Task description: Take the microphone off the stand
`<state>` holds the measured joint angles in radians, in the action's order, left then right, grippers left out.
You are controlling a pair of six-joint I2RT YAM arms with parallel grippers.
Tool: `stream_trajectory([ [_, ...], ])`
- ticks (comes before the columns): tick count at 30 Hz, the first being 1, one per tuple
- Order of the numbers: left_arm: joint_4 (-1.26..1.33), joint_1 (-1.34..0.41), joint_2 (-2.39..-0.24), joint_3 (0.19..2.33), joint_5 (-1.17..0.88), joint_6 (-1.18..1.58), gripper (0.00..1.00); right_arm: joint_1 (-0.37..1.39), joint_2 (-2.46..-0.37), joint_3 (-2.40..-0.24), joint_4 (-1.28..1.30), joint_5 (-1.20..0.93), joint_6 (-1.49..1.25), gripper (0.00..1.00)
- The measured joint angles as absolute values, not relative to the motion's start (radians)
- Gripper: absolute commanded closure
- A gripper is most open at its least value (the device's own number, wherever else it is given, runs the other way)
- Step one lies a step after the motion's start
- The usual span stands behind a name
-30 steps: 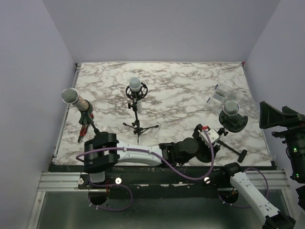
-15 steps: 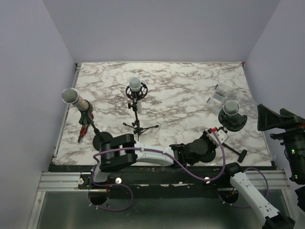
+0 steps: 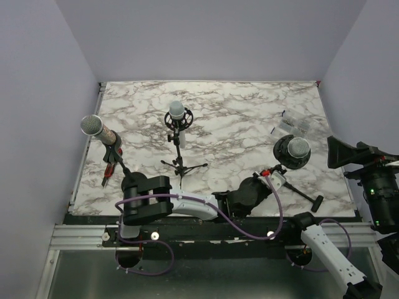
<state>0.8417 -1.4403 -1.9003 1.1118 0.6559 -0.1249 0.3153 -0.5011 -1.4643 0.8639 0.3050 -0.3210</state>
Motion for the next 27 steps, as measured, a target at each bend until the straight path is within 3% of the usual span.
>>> stream_trajectory([
  [19,1.001,-1.412,-1.711,0.807,0.689,-0.08,1.0,0.315,-0.539,-1.301,0.862,0.213,-0.302,0.0],
  [27,1.039,-1.388,-1.659,0.727,0.691,-0.062,1.0,0.315,-0.562,-1.172,0.822,0.044,-0.268,0.0],
])
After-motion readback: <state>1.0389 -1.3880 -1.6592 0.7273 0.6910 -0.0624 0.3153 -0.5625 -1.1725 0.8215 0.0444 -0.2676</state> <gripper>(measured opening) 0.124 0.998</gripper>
